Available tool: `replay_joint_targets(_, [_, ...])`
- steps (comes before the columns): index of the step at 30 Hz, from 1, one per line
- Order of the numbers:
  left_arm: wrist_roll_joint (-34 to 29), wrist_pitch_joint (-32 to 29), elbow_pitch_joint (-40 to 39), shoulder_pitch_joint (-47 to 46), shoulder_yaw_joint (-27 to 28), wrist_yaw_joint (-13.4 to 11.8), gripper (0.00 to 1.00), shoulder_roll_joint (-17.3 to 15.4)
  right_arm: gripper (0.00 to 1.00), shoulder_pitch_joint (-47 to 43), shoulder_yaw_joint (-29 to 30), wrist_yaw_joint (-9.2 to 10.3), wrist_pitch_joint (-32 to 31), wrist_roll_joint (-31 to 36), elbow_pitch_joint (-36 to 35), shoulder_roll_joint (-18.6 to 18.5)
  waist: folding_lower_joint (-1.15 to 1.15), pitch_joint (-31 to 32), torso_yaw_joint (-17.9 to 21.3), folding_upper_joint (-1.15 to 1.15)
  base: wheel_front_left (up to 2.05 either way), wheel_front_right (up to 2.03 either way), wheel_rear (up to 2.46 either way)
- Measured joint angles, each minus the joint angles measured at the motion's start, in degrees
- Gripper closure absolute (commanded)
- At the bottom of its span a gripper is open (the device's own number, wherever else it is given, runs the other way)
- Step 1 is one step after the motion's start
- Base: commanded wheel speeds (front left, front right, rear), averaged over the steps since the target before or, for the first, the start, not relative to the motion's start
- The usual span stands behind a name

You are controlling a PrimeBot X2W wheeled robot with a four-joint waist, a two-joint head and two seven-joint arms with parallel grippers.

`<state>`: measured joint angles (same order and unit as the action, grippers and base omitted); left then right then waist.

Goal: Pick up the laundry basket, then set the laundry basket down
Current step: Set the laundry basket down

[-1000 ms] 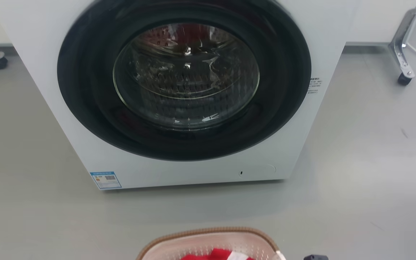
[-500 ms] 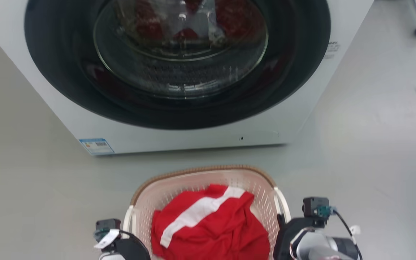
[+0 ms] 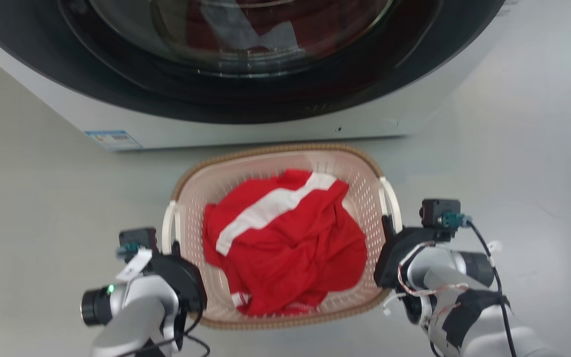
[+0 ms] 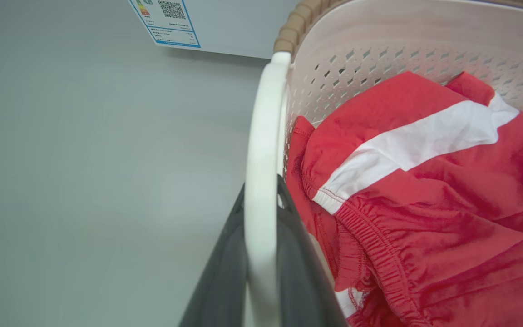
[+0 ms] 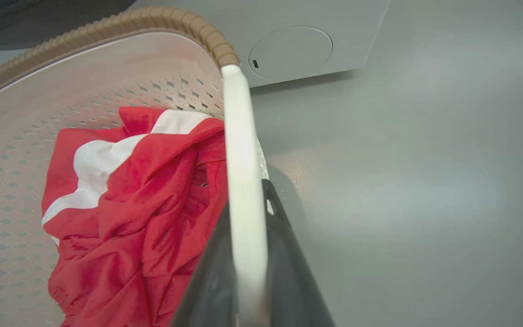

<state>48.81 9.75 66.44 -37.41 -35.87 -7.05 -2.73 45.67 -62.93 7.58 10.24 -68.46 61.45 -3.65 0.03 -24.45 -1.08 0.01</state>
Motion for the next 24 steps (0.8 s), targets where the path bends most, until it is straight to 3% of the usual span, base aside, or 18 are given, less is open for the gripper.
replay_joint_targets(13, [-2.1, 1.0, -0.4, -10.1, 0.0, 0.0, 1.0, -0.6, 1.0, 8.7, 0.7, 0.0, 1.5, 0.6, 1.3, -0.1, -0.01, -11.1, -0.4, 0.0, 0.0, 0.0, 0.0])
replay_joint_targets(24, [-3.1, 2.2, 0.4, -13.1, 0.0, -0.1, 1.0, -0.6, 1.0, 11.4, 0.6, 0.0, 2.5, 0.9, 1.9, -0.1, -0.01, -18.0, -0.4, 0.0, 0.0, 0.0, 0.0])
